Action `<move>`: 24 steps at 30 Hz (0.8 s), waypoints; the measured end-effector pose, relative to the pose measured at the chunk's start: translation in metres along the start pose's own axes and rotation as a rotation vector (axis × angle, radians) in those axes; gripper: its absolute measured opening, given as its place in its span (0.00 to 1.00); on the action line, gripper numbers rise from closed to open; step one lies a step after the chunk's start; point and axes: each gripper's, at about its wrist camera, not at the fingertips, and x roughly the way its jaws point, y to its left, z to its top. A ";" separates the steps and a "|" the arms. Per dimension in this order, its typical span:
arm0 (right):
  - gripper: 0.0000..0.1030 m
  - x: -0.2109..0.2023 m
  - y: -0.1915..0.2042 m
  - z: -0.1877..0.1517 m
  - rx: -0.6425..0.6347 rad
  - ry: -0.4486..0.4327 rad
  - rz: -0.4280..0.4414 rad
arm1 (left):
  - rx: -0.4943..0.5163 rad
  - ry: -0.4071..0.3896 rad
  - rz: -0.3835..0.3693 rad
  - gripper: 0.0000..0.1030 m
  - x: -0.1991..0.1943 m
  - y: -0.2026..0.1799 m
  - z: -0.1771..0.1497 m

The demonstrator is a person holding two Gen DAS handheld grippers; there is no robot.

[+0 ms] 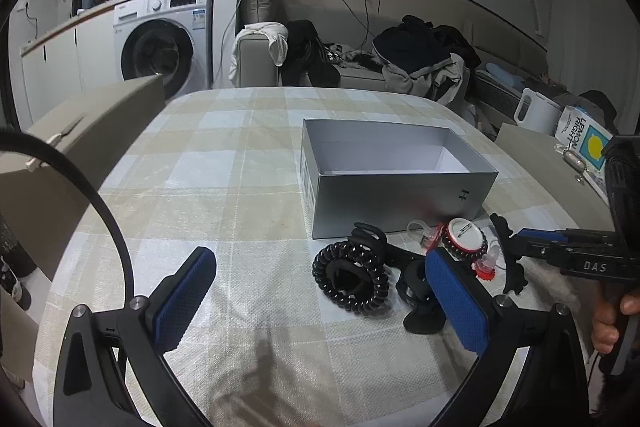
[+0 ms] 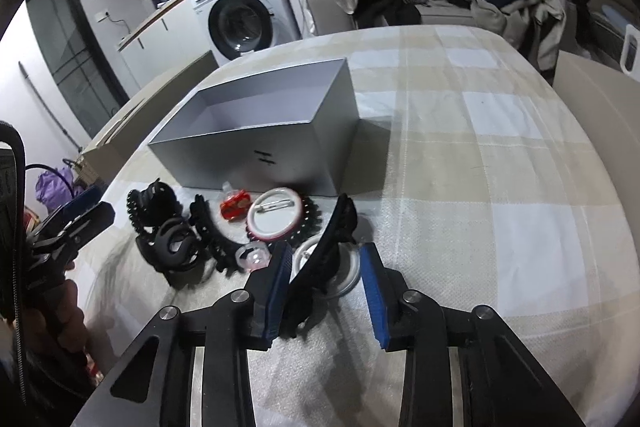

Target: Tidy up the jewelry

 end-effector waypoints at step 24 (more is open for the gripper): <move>0.13 -0.008 -0.007 0.005 0.088 -0.025 0.091 | 0.017 0.118 -0.035 0.90 0.020 0.001 0.006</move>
